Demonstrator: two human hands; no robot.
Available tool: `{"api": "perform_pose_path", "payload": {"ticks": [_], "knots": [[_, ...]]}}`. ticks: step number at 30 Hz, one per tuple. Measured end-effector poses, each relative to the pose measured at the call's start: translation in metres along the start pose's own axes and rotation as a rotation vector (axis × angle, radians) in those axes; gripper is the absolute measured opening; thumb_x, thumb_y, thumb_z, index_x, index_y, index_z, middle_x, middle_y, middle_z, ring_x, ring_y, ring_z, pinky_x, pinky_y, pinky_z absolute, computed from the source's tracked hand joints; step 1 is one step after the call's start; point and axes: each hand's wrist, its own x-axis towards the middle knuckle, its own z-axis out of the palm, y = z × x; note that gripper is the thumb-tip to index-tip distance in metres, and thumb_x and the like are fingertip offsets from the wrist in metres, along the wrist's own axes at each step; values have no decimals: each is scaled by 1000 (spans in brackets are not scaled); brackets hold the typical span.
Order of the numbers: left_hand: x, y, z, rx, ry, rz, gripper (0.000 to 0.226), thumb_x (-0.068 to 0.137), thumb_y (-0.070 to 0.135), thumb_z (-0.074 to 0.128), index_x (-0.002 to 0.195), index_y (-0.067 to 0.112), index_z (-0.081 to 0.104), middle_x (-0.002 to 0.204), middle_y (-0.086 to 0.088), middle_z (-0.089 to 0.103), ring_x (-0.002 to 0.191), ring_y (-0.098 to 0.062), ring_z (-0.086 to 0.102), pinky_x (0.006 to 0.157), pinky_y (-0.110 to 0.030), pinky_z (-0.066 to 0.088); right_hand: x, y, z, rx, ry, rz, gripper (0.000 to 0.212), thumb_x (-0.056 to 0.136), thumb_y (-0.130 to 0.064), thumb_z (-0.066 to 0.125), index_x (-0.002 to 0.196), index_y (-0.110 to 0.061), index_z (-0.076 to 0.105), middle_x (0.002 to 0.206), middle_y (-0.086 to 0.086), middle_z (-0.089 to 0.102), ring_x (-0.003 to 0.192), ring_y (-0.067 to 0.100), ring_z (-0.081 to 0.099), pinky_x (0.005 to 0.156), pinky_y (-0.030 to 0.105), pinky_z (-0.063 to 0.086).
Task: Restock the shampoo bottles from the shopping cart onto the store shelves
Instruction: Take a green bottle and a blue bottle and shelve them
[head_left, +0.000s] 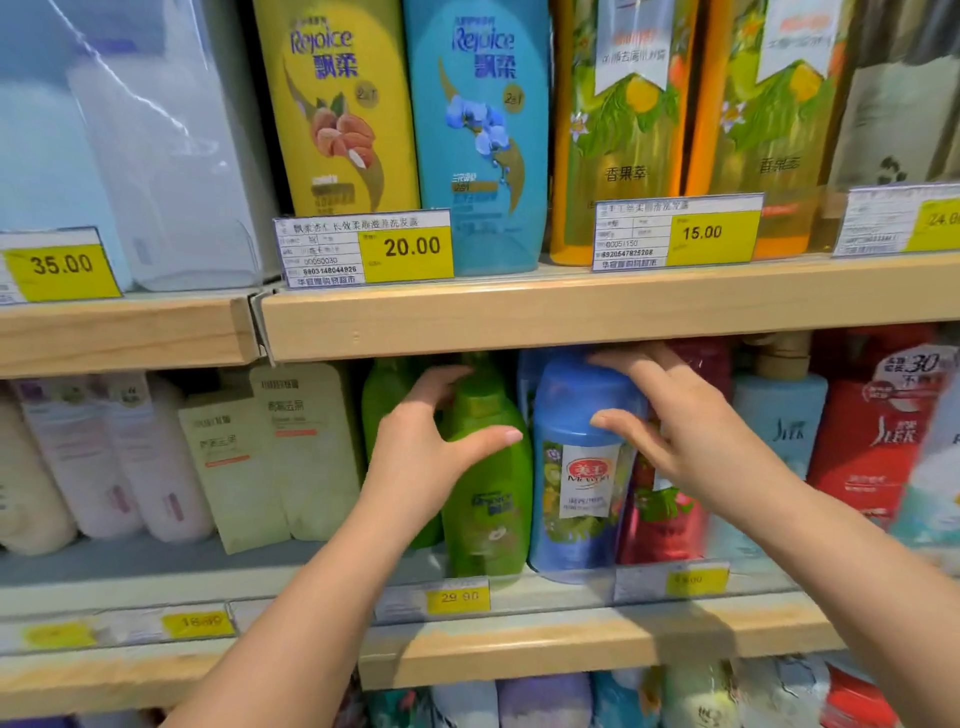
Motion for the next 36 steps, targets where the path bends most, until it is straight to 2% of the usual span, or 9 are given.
{"api": "perform_pose_path", "payload": {"ticks": [5, 8, 13, 17, 20, 25, 31, 33, 36], "knots": [[4, -22, 10, -150, -106, -119, 82, 66, 12, 76, 135, 24, 34, 127, 2, 49, 113, -15, 51, 97, -25, 42, 8, 1, 5, -283, 102, -32, 47, 75, -31, 59, 115, -7, 60, 95, 24, 66, 75, 49, 62, 51, 49, 54], [8, -31, 12, -206, -95, -113, 82, 67, 6, 75, 133, 31, 33, 126, 5, 48, 120, -19, 49, 105, -37, 40, 9, -3, 8, -299, 105, -84, 45, 76, -32, 47, 115, -12, 57, 102, 16, 68, 81, 42, 64, 52, 45, 56], [10, -46, 15, -405, -81, -120, 63, 75, -5, 64, 111, 41, 39, 102, 20, 52, 93, 2, 54, 76, -6, 47, 5, -5, 14, -425, -184, 134, 59, 82, -55, 49, 121, -11, 48, 112, 11, 60, 106, 32, 56, 79, 32, 45], [6, -58, 22, -366, -143, -204, 57, 71, 0, 70, 115, 23, 42, 107, 1, 57, 89, -9, 58, 70, -12, 51, 4, -17, 16, -466, -286, 214, 56, 77, -58, 53, 106, -11, 47, 96, 5, 56, 101, 29, 56, 66, 28, 27], [3, -67, 24, -372, -189, -223, 49, 70, 3, 71, 103, 29, 46, 95, 10, 60, 84, 1, 57, 62, -5, 50, 7, -19, 13, -450, -319, 261, 52, 78, -57, 54, 60, -15, 29, 87, 0, 51, 98, 29, 59, 63, 29, 27], [4, -71, 26, -424, -193, -210, 44, 71, -1, 69, 89, 34, 49, 91, 13, 61, 84, 0, 58, 62, -7, 51, 9, -17, 10, -480, -323, 266, 56, 79, -57, 54, 60, -12, 27, 91, 5, 62, 95, 26, 60, 62, 29, 28], [3, -73, 27, -464, -177, -200, 44, 71, -2, 69, 88, 34, 49, 91, 12, 61, 84, -1, 59, 59, -5, 49, 4, -15, 20, -498, -199, 213, 59, 71, -55, 65, 55, -19, 21, 68, 2, 48, 82, 30, 64, 59, 34, 38], [3, -74, 28, -470, -175, -199, 44, 71, -2, 69, 88, 33, 50, 91, 12, 61, 84, -1, 59, 59, -5, 49, 4, -13, 23, -516, -189, 209, 44, 68, -55, 67, 78, -14, 54, 88, 11, 62, 95, 31, 63, 76, 40, 49], [2, -76, 28, -486, -176, -198, 42, 71, -2, 68, 89, 32, 50, 91, 11, 61, 84, -2, 59, 59, -6, 50, -2, -10, 25, -483, -275, 286, 65, 78, -56, 53, 125, -13, 43, 123, 7, 53, 117, 29, 50, 97, 39, 38]]}}
